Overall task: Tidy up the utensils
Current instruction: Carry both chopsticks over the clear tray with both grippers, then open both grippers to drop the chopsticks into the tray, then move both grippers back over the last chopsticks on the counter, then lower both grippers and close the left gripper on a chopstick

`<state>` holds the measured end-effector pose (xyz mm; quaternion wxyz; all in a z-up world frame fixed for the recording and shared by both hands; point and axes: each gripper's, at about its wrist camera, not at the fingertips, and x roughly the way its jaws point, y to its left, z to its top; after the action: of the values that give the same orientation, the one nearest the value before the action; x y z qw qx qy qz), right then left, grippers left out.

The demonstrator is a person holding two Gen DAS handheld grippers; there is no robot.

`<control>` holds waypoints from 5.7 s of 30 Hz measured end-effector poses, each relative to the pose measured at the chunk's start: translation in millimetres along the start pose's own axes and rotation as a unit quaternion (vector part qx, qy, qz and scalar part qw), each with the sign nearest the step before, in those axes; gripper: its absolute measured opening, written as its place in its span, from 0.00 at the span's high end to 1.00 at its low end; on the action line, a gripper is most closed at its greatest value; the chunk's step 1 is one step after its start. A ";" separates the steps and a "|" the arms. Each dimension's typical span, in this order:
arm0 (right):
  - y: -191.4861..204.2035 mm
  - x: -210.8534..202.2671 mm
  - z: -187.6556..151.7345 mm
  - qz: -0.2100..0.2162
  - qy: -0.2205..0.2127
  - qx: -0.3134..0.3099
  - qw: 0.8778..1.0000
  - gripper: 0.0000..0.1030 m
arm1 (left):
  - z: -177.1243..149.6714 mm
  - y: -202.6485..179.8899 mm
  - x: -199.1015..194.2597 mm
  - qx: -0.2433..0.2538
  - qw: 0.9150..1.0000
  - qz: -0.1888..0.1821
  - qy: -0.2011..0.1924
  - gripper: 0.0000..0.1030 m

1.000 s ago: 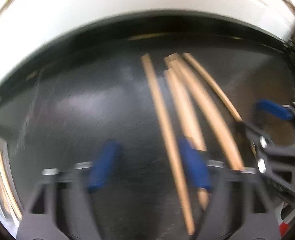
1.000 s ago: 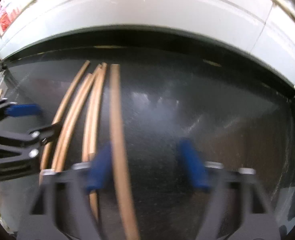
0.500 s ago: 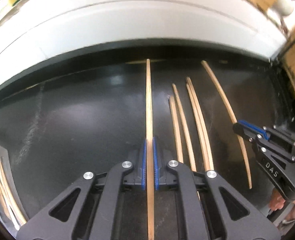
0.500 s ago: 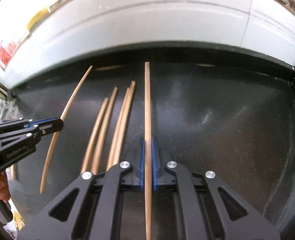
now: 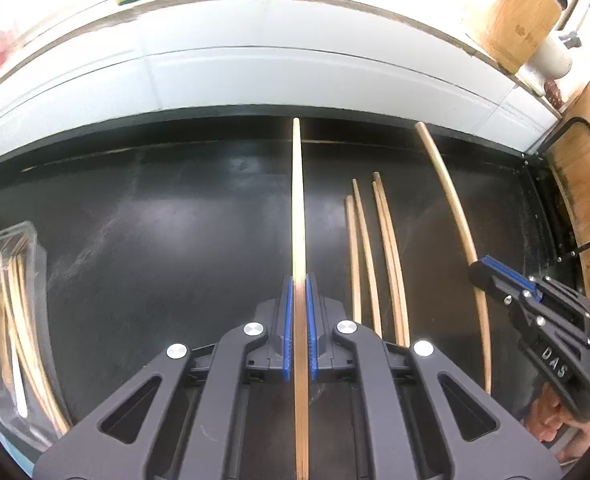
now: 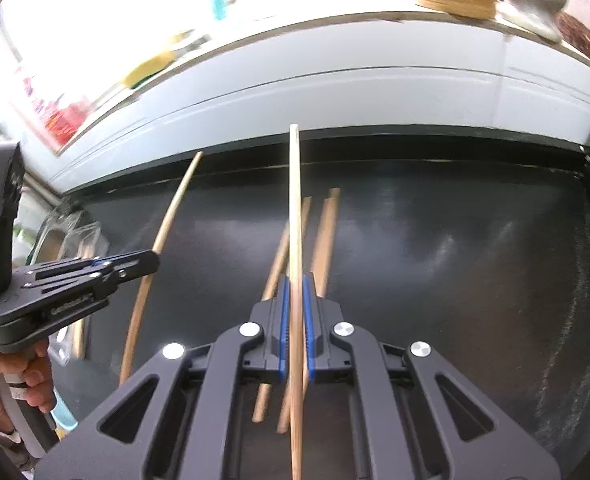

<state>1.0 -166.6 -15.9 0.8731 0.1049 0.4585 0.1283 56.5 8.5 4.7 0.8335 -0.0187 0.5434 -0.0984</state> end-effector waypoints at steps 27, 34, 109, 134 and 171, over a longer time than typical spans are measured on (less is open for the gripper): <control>277.1 53.8 -25.9 0.091 0.023 -0.019 0.995 0.93 | -84.2 258.4 -104.9 -0.065 0.996 0.054 -0.039 0.94; 339.9 70.3 -34.4 0.080 0.018 -0.014 0.997 0.93 | -91.7 321.0 -113.7 -0.048 0.996 0.056 -0.042 0.94; 59.6 18.6 -81.9 -0.130 0.071 -0.002 0.989 0.07 | -29.2 93.3 -34.7 -0.043 0.999 0.001 -0.019 0.06; -54.3 50.9 -18.6 -0.124 0.087 0.046 0.987 0.07 | -24.1 -29.8 90.7 0.070 0.989 0.069 0.111 0.06; -42.7 59.5 -38.7 -0.117 0.056 -0.035 0.991 0.07 | -1.9 -27.1 133.4 0.031 0.993 0.046 0.108 0.06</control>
<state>6.9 -185.4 -96.4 0.8582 0.0124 0.5110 0.0475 103.0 -42.5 -112.6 0.7735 0.0428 0.6275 -0.0782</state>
